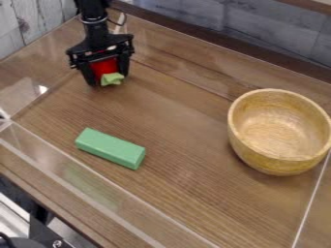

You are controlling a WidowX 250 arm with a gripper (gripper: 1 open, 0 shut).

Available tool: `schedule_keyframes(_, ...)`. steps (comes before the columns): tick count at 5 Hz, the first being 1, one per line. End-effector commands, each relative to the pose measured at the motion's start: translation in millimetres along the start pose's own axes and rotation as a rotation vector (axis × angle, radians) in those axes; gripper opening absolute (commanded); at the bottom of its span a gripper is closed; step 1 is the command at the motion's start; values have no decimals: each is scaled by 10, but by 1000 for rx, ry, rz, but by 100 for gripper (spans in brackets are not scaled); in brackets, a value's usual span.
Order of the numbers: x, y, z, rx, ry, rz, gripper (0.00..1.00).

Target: Move the red fruit to the left

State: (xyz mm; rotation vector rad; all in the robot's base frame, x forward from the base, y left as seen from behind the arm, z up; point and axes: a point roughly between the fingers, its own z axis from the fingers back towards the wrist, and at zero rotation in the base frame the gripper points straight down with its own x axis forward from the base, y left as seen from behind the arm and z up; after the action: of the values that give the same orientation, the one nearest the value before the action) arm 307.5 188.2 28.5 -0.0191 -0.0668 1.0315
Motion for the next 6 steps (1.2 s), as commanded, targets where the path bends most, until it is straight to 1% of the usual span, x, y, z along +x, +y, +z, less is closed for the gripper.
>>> schedule_keyframes(1,37,134,280,-14,-51,70,100)
schedule_keyframes(3,3,245,382,0,-37,33,100)
schedule_keyframes(5,-388,2,485,1,-15,-79,100)
schedule_keyframes(6,-390,-133,559,-4,-4,-116,100)
